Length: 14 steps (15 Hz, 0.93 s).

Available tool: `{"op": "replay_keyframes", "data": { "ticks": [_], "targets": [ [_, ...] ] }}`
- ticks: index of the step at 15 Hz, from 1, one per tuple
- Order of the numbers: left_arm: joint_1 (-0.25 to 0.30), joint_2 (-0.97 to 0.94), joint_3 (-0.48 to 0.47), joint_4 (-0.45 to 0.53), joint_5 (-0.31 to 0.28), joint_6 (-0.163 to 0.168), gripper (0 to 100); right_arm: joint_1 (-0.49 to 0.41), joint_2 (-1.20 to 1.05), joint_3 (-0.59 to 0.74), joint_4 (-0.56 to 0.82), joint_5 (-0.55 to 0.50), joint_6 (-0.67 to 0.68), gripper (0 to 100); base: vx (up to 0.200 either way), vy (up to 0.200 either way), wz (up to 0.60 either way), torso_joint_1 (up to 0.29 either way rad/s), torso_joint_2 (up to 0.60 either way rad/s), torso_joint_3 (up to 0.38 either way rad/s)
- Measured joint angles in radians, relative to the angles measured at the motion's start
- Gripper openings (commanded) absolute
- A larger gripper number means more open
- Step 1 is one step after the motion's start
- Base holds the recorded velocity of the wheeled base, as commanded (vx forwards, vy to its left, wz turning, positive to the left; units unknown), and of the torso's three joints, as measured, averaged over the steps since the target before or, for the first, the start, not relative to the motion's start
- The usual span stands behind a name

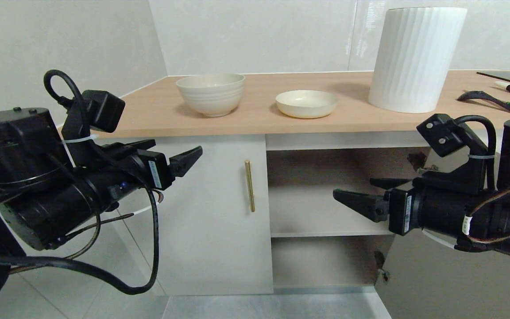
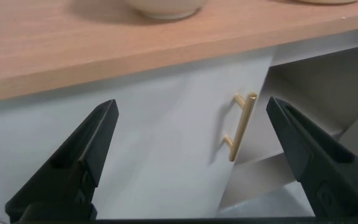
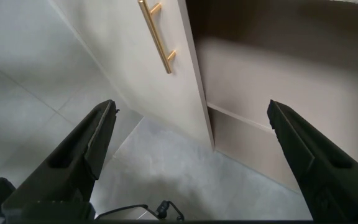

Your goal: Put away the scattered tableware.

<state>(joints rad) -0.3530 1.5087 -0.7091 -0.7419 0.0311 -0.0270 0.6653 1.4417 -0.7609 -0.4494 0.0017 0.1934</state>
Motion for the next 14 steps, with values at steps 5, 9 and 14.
{"op": "replay_keyframes", "data": {
  "ticks": [5, 9, 14],
  "targets": [
    [0.000, -0.003, -0.001, 0.001, 0.000, -0.002, 100, 0.000, 0.000, 0.000, 0.001, -0.002, -0.001, 100, 0.000, 0.000, 0.00, 0.000, 0.00, 0.000],
    [-0.002, -0.002, -0.009, 0.006, -0.001, -0.024, 100, 0.001, 0.000, 0.001, 0.002, -0.002, -0.001, 100, 0.000, 0.200, 0.00, 0.002, 0.00, 0.000],
    [-0.001, -0.001, -0.001, 0.003, -0.001, -0.012, 100, 0.000, 0.000, 0.002, 0.002, -0.002, -0.001, 100, 0.000, 0.000, 0.00, 0.000, 0.00, 0.000]
  ]
}}
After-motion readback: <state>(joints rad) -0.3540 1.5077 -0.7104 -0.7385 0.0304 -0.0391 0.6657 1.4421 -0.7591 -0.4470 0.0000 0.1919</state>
